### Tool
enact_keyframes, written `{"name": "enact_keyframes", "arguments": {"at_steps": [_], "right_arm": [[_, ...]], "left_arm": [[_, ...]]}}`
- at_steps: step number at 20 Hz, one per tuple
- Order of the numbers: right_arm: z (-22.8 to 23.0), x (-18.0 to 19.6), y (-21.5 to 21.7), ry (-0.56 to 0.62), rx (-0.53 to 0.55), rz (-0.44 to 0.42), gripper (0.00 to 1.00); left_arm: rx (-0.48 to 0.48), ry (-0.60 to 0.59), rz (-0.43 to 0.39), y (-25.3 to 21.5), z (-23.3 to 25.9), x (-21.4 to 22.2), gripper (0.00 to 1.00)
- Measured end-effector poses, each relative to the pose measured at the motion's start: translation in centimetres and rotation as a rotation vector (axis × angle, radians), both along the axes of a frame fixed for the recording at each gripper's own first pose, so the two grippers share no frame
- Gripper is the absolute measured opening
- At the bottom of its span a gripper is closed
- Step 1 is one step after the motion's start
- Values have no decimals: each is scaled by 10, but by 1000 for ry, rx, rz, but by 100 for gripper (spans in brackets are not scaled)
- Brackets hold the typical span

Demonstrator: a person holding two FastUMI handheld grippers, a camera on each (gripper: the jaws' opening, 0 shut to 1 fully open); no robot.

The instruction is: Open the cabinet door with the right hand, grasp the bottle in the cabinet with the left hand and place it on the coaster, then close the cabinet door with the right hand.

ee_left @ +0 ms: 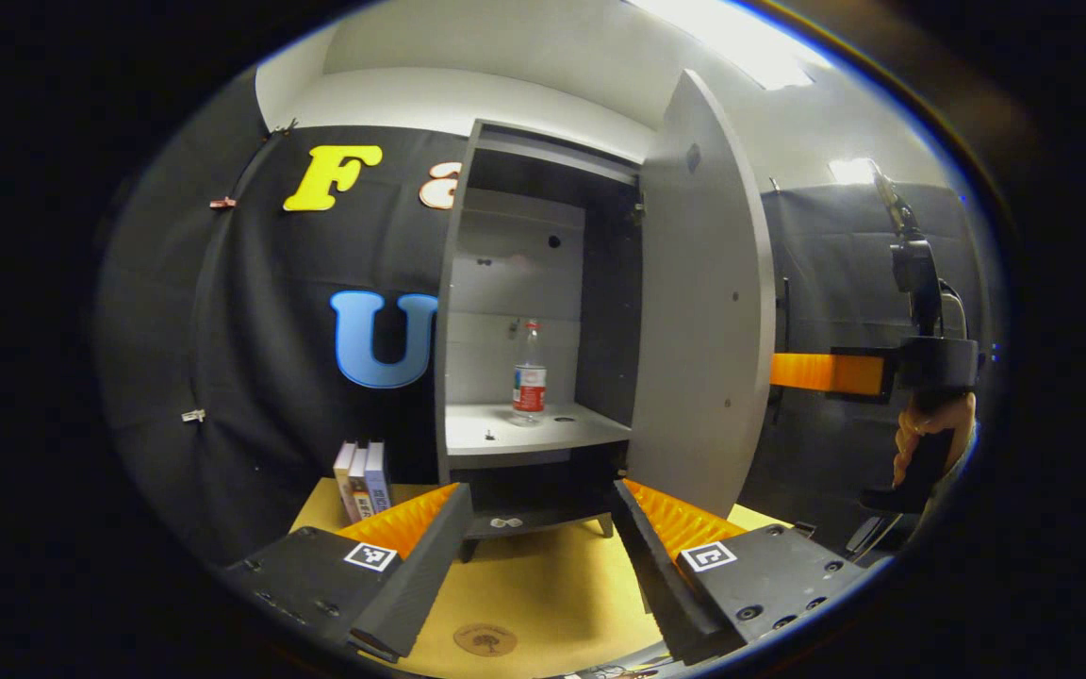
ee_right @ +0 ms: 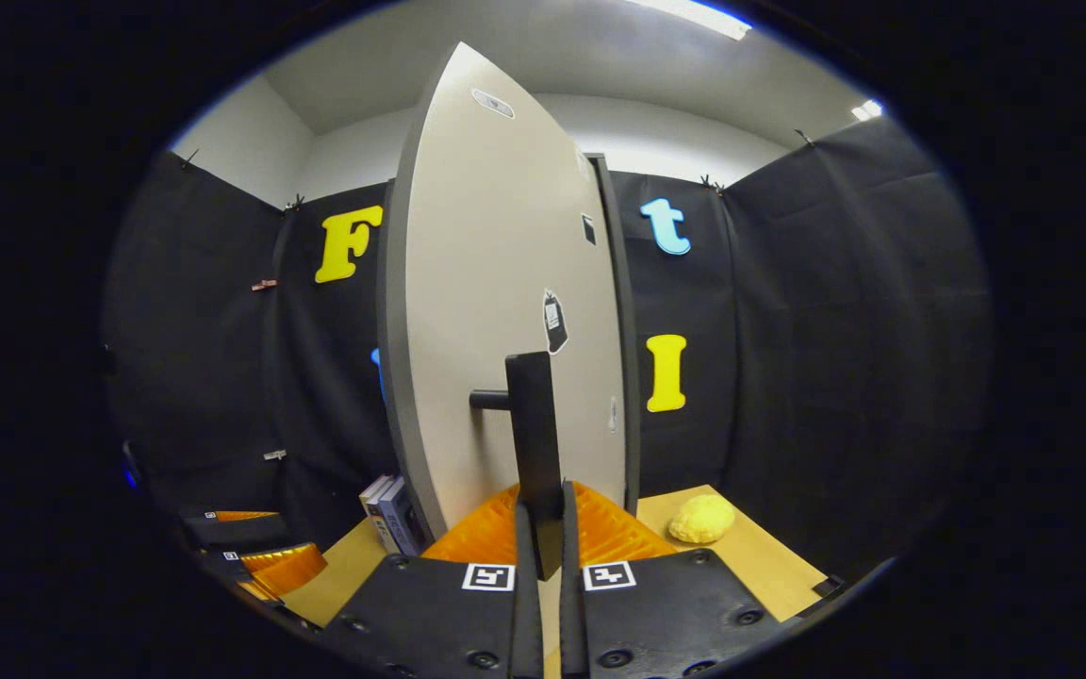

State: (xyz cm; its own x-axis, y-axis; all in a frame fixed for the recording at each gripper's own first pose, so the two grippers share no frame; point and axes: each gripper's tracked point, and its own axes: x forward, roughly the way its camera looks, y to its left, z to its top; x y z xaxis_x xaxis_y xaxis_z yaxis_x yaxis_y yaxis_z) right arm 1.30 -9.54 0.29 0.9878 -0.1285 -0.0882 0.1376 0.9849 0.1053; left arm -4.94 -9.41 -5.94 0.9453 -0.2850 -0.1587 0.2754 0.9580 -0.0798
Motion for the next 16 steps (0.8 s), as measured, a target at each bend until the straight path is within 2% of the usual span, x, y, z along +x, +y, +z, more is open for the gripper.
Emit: {"name": "enact_keyframes", "arguments": {"at_steps": [1, 5, 10, 16], "right_arm": [[2, -4, -10, 4, 7, -17, 8], [-5, -14, -55, 23, 61, -49, 7], [-5, -19, -97, 33, -4, -69, 5], [-5, -20, -118, 33, 14, -21, 5]], "left_arm": [[-2, 1, -6, -7, 1, 2, 94], [-13, 7, -36, -36, 2, 15, 94], [-18, 1, -37, -67, 1, 40, 94], [-7, -10, -52, -104, 3, 63, 94]]}}
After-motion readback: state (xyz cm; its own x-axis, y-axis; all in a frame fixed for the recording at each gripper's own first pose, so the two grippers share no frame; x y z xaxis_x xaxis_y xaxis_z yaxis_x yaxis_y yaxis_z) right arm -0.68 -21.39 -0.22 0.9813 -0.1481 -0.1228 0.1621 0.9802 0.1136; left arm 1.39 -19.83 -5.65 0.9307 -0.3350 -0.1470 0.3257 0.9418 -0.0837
